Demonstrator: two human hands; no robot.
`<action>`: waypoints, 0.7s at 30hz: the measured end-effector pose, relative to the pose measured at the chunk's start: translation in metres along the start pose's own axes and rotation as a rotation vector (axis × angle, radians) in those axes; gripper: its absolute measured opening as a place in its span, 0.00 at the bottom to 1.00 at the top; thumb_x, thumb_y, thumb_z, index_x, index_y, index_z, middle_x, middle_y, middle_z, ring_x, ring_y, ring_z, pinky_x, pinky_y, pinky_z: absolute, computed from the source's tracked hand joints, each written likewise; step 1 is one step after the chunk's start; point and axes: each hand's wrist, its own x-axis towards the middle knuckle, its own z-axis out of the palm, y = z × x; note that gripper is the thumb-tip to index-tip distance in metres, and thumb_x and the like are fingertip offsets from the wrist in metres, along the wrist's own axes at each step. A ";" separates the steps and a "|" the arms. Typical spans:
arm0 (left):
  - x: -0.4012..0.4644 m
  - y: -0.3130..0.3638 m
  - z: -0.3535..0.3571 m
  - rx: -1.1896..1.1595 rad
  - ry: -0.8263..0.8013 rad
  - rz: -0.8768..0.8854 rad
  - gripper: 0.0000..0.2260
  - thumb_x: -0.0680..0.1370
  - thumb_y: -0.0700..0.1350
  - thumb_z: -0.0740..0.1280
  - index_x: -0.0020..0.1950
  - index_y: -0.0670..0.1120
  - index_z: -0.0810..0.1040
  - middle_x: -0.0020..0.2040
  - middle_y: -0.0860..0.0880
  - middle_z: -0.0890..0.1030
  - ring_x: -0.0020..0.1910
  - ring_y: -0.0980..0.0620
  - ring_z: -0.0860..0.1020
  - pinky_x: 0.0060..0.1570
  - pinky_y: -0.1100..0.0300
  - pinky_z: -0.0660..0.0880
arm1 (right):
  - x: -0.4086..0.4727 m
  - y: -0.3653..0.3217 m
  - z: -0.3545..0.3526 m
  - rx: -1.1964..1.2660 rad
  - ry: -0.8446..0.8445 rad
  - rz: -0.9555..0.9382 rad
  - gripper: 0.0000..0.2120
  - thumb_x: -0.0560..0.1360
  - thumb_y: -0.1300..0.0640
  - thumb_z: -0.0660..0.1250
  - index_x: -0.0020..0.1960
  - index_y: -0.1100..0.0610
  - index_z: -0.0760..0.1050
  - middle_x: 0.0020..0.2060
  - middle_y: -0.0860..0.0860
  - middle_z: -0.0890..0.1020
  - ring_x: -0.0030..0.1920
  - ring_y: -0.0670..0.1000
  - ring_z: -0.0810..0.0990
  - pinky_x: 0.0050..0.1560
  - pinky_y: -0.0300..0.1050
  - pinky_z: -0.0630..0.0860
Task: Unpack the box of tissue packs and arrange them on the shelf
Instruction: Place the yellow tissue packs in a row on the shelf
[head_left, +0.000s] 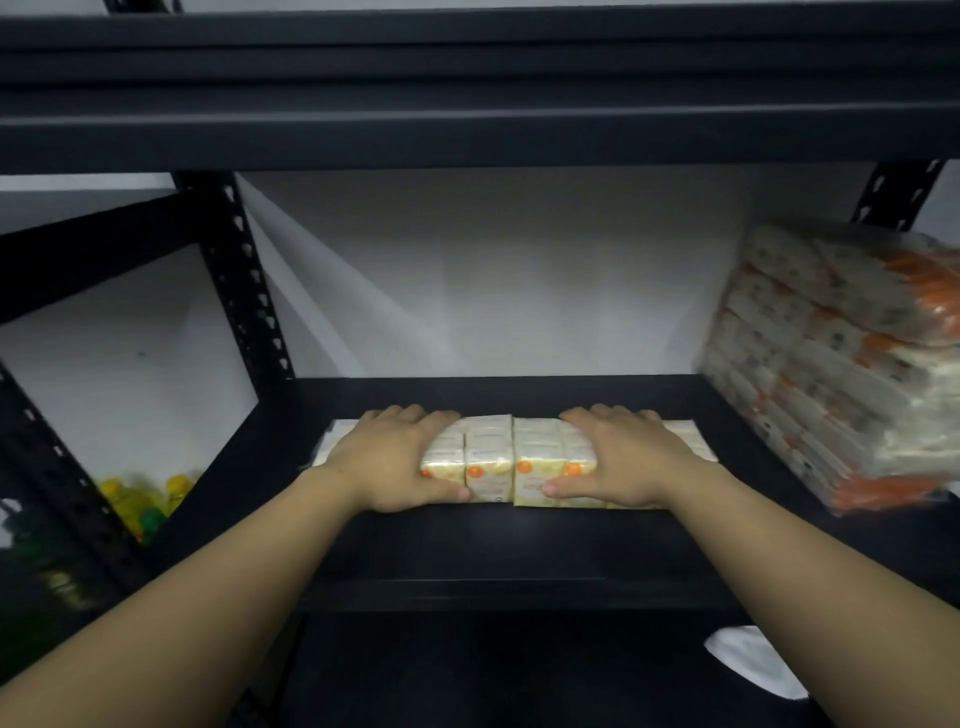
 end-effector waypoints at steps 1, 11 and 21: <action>0.000 -0.001 0.000 0.002 -0.002 0.000 0.48 0.67 0.82 0.59 0.81 0.61 0.56 0.72 0.50 0.73 0.69 0.46 0.72 0.69 0.48 0.66 | 0.003 -0.001 0.000 0.000 -0.005 -0.004 0.52 0.61 0.15 0.59 0.77 0.43 0.62 0.65 0.46 0.75 0.64 0.52 0.74 0.66 0.56 0.67; 0.029 -0.018 0.002 0.006 0.039 -0.023 0.51 0.65 0.83 0.61 0.81 0.56 0.58 0.74 0.51 0.73 0.69 0.47 0.73 0.69 0.48 0.67 | 0.030 0.000 0.003 -0.020 0.033 0.021 0.53 0.59 0.12 0.55 0.75 0.42 0.64 0.63 0.45 0.76 0.63 0.52 0.75 0.64 0.57 0.68; 0.103 -0.054 0.002 0.012 0.122 -0.005 0.41 0.69 0.79 0.64 0.72 0.53 0.67 0.65 0.48 0.75 0.60 0.46 0.73 0.61 0.48 0.71 | 0.047 0.003 0.007 -0.021 0.064 0.033 0.50 0.60 0.12 0.53 0.73 0.39 0.65 0.59 0.42 0.76 0.59 0.50 0.75 0.61 0.55 0.69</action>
